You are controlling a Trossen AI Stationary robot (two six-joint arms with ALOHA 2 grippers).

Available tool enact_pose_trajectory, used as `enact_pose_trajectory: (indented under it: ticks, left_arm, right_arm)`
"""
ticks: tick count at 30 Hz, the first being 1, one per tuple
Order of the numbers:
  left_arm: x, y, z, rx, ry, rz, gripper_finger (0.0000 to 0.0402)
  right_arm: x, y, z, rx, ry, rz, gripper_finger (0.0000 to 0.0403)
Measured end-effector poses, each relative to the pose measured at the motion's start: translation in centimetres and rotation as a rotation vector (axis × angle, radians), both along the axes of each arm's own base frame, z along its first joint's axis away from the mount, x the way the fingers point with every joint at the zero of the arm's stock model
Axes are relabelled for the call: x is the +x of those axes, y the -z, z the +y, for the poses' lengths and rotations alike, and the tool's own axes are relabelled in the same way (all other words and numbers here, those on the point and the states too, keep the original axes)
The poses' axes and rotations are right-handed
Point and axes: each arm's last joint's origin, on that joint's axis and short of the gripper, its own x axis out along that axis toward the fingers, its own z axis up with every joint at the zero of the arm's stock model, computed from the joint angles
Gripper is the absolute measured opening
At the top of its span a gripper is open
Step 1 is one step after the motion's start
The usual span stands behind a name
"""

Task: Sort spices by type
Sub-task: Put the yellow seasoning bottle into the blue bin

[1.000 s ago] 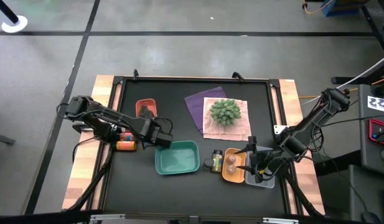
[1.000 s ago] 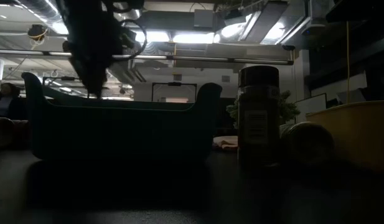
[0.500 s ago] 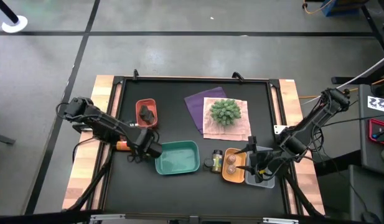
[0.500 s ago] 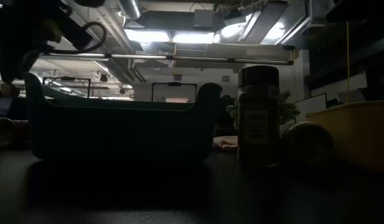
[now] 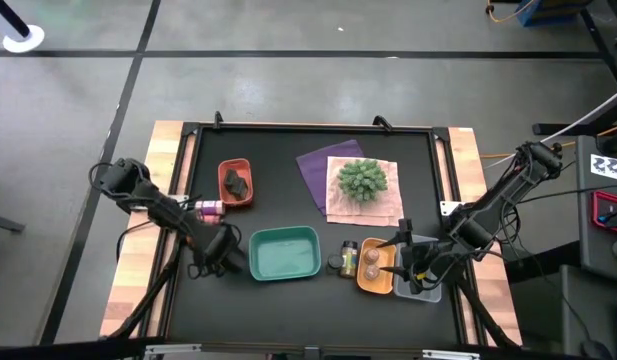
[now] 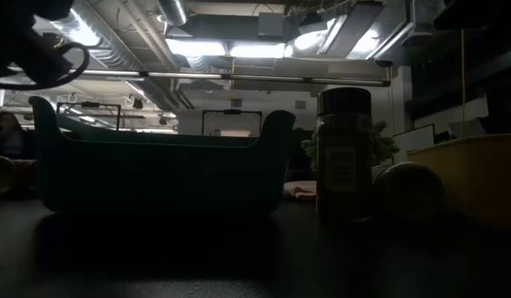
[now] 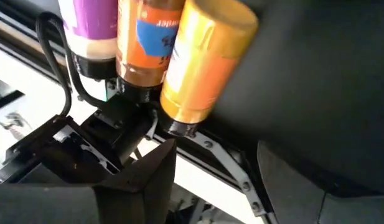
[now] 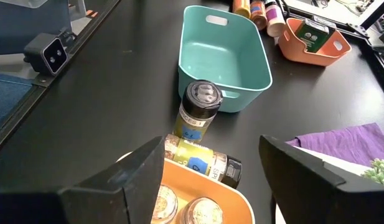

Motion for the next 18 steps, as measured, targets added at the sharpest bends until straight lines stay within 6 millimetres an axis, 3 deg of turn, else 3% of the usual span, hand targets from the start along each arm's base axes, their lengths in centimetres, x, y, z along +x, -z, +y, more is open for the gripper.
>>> enact_pose_trajectory:
  ticks: [18]
  left_arm:
    - [-2.3, 4.3, 1.2, 0.05, 0.061, 0.039, 0.021]
  right_arm:
    - [0.0, 0.0, 0.0, 0.001, 0.0, -0.001, 0.026]
